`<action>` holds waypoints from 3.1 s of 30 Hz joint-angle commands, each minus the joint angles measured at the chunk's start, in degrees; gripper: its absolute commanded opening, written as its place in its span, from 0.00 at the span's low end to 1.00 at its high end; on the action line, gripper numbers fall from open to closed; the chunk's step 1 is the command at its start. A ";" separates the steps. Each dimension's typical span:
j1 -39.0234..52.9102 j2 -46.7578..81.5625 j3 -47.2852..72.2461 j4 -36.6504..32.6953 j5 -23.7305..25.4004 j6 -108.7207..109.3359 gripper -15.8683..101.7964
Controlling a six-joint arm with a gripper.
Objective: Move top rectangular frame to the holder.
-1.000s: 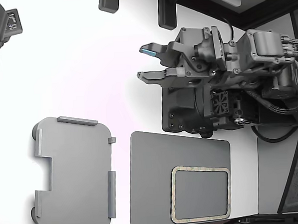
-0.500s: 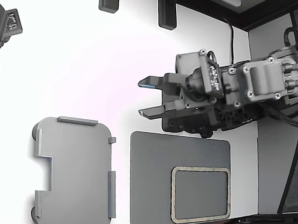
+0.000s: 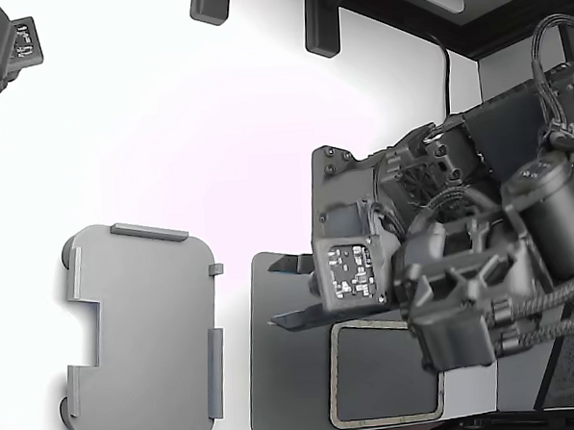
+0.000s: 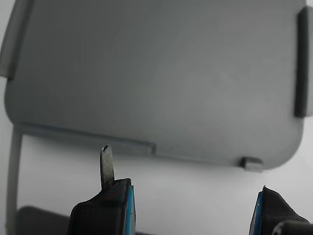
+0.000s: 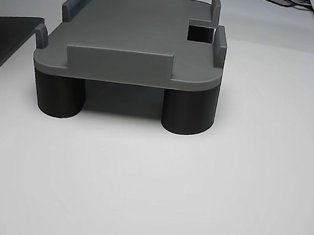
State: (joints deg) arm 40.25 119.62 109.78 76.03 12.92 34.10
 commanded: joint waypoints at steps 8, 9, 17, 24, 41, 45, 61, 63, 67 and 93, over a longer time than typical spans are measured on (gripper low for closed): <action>17.31 -14.41 -12.74 14.50 1.14 23.73 0.98; 18.90 -15.38 -13.36 15.29 0.97 25.58 0.96; 26.72 -13.27 -10.90 15.21 -3.43 35.16 0.96; 31.82 -6.50 -0.26 12.22 -4.83 41.40 0.98; 41.92 -6.86 11.51 5.27 -7.73 50.98 0.98; 42.54 -6.68 13.36 4.66 -7.12 51.15 0.94; 43.42 -4.83 19.34 1.58 -8.70 54.05 0.98; 43.42 -4.04 20.30 1.14 -8.70 54.05 0.98; 43.51 -2.55 22.85 -0.53 -8.70 53.79 0.95; 43.51 -3.52 25.31 -2.99 -9.84 54.58 0.29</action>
State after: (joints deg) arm 84.29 115.75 135.70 73.48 3.43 88.51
